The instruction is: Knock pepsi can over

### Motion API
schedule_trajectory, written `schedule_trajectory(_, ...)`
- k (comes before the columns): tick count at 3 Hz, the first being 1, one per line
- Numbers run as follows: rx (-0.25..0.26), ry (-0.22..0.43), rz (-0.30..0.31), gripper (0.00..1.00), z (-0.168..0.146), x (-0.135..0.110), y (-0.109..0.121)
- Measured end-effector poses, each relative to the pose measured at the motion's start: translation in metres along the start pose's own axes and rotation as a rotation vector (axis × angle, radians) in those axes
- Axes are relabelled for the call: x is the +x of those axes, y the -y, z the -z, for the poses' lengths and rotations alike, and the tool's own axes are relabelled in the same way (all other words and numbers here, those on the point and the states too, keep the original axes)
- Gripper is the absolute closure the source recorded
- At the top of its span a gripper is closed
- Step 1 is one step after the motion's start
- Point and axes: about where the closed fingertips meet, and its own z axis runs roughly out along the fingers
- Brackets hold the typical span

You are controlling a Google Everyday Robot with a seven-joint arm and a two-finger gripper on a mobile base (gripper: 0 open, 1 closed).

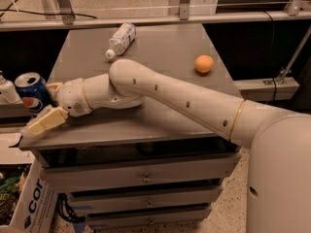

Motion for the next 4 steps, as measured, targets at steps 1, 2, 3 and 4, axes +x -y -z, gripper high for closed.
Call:
schedule_trajectory(1,-0.015,0.008,0.019,0.41,-0.01,-0.004,0.001)
schedule_trajectory(2,0.003,0.003,0.039,0.64,-0.004,-0.011,0.005)
schedule_trajectory(3,0.069,-0.029,0.058,0.87,0.025,-0.02,0.013)
schedule_trajectory(4,0.135,-0.117,0.088,1.0,0.058,-0.034,0.024)
